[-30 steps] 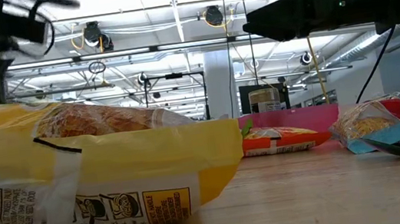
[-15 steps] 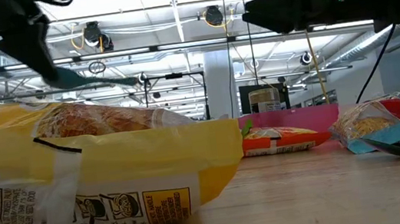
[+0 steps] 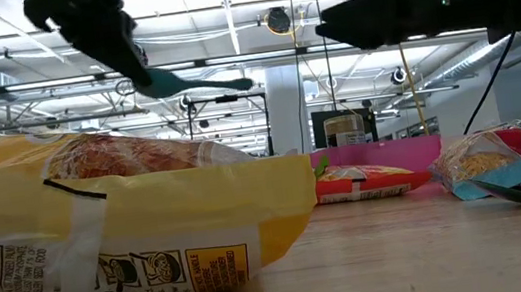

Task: Pick & Place Food Item
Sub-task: Put the blue baby spoon into the orange bin

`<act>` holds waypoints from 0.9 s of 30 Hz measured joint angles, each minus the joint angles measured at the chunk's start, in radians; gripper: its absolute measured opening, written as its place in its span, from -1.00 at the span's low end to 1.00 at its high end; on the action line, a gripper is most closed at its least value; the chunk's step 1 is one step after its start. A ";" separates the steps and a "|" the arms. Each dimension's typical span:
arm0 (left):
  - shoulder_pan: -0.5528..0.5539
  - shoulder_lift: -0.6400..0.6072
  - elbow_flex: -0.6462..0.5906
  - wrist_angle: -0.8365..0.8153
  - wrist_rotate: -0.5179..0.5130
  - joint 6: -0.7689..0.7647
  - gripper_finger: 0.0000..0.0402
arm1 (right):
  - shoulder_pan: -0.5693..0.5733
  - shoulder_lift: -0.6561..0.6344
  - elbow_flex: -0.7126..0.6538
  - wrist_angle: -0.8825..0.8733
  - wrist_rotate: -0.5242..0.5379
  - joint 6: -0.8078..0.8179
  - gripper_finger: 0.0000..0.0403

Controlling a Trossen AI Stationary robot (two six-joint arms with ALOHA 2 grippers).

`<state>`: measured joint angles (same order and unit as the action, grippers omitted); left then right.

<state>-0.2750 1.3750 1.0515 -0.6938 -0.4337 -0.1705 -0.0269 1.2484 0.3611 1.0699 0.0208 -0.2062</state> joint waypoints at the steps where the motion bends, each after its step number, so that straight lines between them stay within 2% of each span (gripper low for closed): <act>1: 0.015 0.000 0.000 0.029 0.045 0.029 -0.95 | 0.000 0.000 0.000 -0.011 -0.028 -0.002 0.63; 5: 0.066 0.013 0.000 0.128 0.242 0.112 -0.95 | 0.001 0.000 0.000 -0.017 -0.145 -0.023 0.63; 9: 0.095 0.022 0.000 0.199 0.341 0.155 -0.95 | 0.000 0.017 0.000 -0.023 -0.182 -0.017 0.63; 14: 0.098 0.024 0.000 0.247 0.404 0.203 -0.95 | 0.000 0.087 0.019 -0.024 -0.183 -0.016 0.63; 21: 0.096 0.024 -0.001 0.270 0.441 0.218 -0.95 | 0.000 0.215 0.116 -0.019 -0.184 -0.018 0.63; 27: 0.095 0.024 -0.001 0.272 0.442 0.217 -0.95 | 0.000 0.291 0.166 -0.023 -0.242 -0.015 0.63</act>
<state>-0.1799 1.3987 1.0508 -0.4213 0.0078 0.0467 -0.0266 1.5390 0.5271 1.0472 -0.2207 -0.2216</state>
